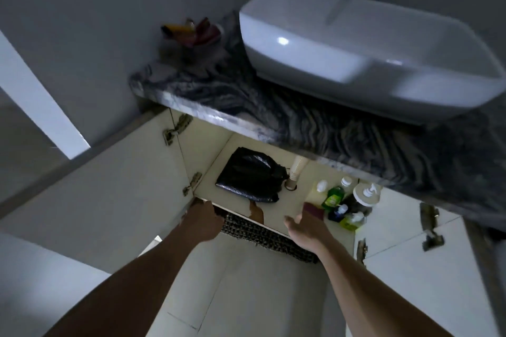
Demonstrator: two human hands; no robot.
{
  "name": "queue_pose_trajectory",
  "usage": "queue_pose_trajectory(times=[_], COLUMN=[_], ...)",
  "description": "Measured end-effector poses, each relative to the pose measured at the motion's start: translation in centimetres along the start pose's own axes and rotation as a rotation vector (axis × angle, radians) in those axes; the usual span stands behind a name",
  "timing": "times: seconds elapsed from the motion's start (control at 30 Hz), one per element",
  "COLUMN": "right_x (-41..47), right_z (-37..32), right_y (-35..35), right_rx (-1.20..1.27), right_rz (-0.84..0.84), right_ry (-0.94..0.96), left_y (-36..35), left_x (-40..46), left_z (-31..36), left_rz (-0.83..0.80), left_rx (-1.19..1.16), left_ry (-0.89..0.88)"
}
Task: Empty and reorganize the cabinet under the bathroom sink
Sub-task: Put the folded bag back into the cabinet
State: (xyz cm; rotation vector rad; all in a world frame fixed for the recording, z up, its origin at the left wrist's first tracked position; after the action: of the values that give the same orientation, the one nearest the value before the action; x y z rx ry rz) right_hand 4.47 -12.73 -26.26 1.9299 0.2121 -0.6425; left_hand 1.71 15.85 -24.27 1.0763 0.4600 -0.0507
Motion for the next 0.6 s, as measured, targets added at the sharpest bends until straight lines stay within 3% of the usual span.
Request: queue_pose_trajectory(times=[0.33,0.43,0.5,0.6], right_x=[-10.8,-11.9,-12.4,-12.9], right_z=[-11.1,-15.8,-19.6,-24.3], right_y=[10.2,10.8,10.3,8.8], right_rx=[-0.259,-0.260,-0.312,-0.360], right_rz=[0.005,-0.003,-0.029,-0.075], right_ry=[0.234,0.339,0.412,0.476], left_y=[11.9,15.3,17.6,19.8], left_x=[-9.0,-10.0,-9.9,-9.3], left_z=[-1.1,-2.7,-4.6,-7.1], left_rz=[0.073,0.124,0.266,0.291], left_rx=[0.148,0.221,0.255,0.362], left_ry=[0.143,0.167,0.127,0.131])
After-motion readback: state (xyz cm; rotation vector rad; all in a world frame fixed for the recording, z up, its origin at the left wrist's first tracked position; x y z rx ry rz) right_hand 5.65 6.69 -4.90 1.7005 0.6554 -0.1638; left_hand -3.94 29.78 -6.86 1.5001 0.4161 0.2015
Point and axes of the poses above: each hand's wrist, its own x-axis towards the middle knuckle, its own y-axis out of the back of the hand, z = x × y, the point moved 5 cm from there along x, towards the middle knuckle, and after that the axes turned 5 degrees about z, right-handed, at the moved point
